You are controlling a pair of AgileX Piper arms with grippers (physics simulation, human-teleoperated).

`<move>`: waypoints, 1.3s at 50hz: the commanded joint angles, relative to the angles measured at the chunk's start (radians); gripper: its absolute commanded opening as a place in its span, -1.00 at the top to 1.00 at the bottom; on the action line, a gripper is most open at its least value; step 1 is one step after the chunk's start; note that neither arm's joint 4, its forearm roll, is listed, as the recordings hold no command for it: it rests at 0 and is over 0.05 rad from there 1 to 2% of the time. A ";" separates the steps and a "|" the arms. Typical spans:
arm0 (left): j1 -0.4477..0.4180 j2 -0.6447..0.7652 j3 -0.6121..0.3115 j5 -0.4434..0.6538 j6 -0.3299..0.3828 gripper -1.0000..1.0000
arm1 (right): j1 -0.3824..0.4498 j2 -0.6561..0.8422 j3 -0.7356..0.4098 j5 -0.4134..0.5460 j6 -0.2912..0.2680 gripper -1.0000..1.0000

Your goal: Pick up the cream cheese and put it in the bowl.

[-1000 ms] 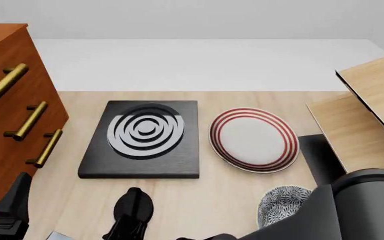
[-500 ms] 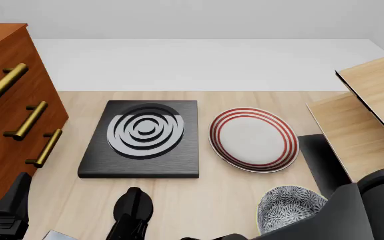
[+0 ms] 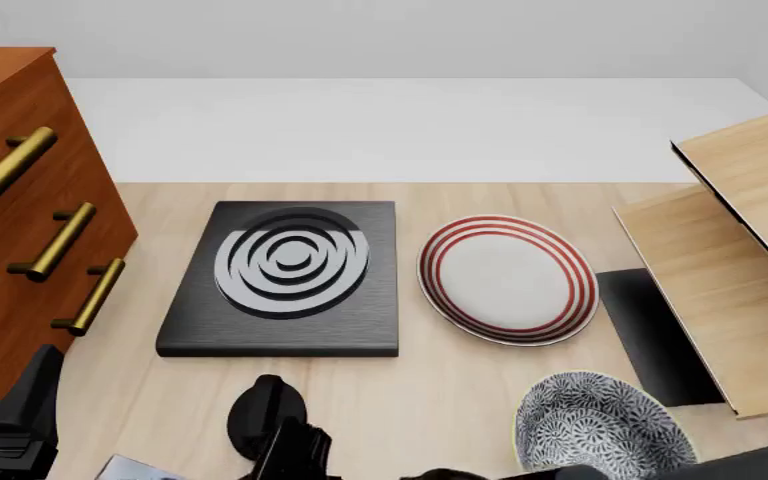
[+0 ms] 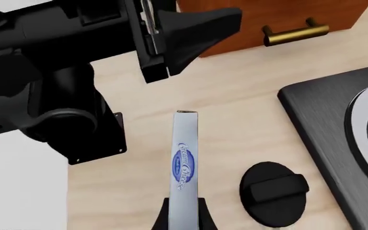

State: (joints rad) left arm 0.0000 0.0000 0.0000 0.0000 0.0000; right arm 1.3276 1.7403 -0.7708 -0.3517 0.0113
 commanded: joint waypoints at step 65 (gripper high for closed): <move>0.000 0.000 0.000 0.000 0.000 -1.00 | -0.582 -1.442 0.302 1.197 -0.237 1.00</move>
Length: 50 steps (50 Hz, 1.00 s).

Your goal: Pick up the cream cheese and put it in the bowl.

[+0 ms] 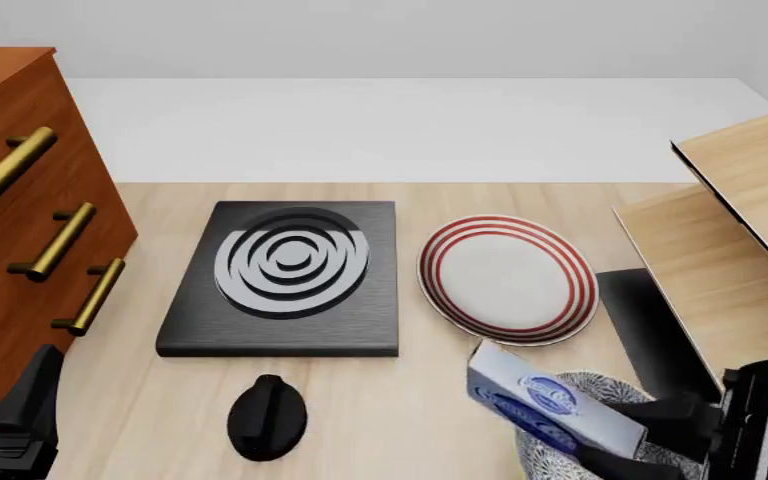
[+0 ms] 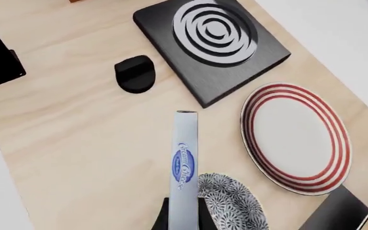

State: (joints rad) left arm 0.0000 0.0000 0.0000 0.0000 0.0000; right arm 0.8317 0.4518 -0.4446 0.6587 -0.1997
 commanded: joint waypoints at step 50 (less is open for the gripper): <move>0.000 0.000 0.000 0.000 0.000 -1.00 | -0.293 -0.391 0.001 0.545 -0.074 1.00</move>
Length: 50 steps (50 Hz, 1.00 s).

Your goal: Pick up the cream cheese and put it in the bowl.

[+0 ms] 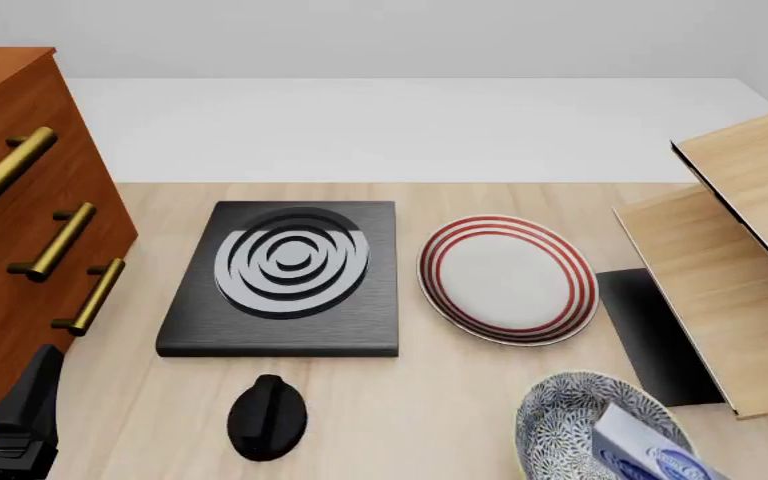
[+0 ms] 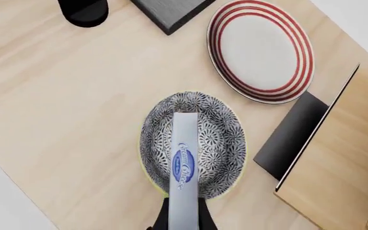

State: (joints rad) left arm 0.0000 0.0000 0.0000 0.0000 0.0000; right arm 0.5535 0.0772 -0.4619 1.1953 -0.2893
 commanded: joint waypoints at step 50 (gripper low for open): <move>0.000 0.000 0.000 0.000 0.000 -1.00 | -0.034 0.044 0.181 -0.186 0.063 1.00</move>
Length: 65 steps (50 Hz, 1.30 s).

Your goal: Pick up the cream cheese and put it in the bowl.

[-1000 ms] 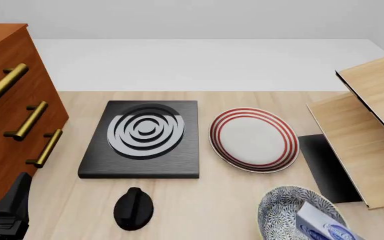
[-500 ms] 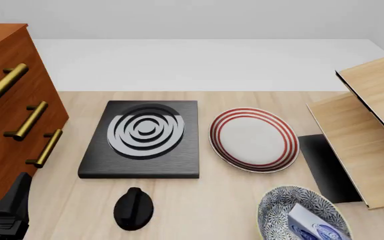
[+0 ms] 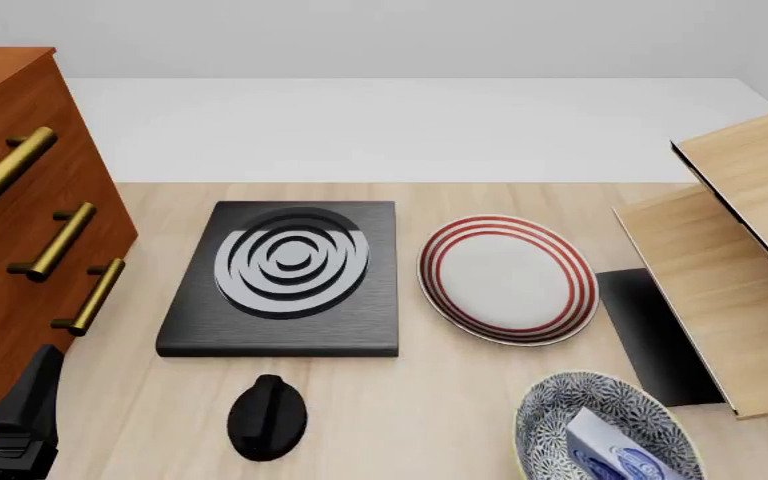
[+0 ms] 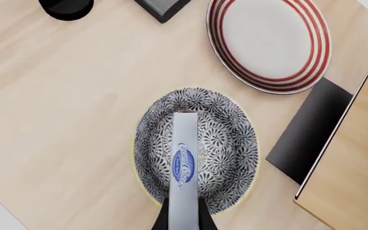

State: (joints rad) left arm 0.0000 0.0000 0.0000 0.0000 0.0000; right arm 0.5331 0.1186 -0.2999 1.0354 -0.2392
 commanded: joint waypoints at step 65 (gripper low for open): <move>0.000 0.000 0.000 0.000 0.000 -1.00 | -0.009 0.028 0.059 -0.075 0.055 -1.00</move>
State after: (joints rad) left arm 0.0000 0.0000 0.0000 0.0000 0.0000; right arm 0.5209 0.1445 -0.2288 0.9499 -0.1879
